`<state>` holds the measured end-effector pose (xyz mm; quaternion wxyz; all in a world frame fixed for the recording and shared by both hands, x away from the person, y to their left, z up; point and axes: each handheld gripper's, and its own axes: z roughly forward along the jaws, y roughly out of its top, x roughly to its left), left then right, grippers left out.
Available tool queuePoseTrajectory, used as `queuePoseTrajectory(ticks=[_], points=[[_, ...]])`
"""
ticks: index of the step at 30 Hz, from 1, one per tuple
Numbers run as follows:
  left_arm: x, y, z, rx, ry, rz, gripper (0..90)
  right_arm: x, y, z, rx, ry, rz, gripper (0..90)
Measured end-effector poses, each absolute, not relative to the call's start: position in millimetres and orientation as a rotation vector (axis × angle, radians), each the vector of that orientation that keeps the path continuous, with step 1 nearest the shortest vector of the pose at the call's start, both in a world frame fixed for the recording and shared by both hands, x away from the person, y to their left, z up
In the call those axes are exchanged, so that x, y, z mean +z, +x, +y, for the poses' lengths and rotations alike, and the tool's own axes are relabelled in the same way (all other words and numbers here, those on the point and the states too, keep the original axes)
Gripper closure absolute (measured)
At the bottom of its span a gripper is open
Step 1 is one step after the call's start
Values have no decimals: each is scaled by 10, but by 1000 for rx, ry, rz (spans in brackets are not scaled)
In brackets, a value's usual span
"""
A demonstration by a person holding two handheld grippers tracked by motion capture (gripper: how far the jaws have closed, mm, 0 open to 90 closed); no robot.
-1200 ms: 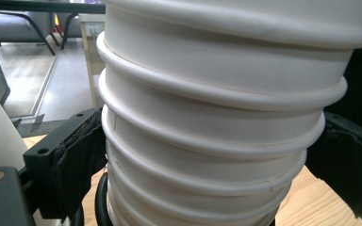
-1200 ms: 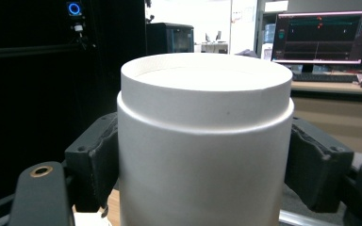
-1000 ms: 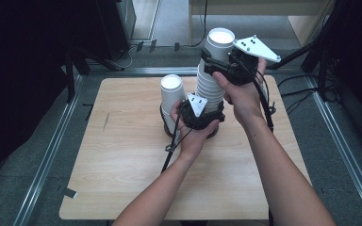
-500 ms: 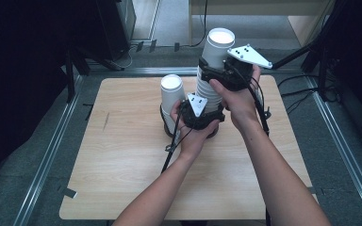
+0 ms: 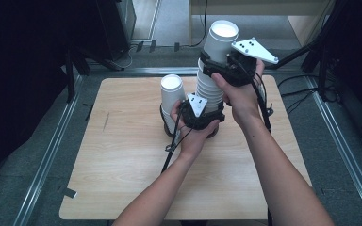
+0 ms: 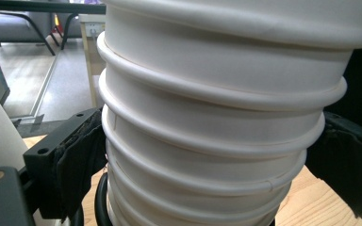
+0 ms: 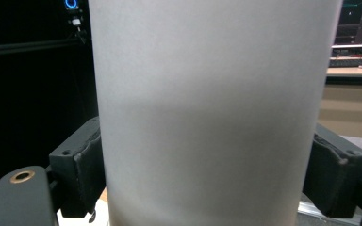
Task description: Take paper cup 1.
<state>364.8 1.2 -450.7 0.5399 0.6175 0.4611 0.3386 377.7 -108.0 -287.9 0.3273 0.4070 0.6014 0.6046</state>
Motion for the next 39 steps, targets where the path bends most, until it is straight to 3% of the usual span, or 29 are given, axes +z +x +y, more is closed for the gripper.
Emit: queuePoseTrajectory(ticks=[39], points=[[-4506,3646,17,805,1483,1095,30,-2312,3462,-1298,1593,964,1362,174]])
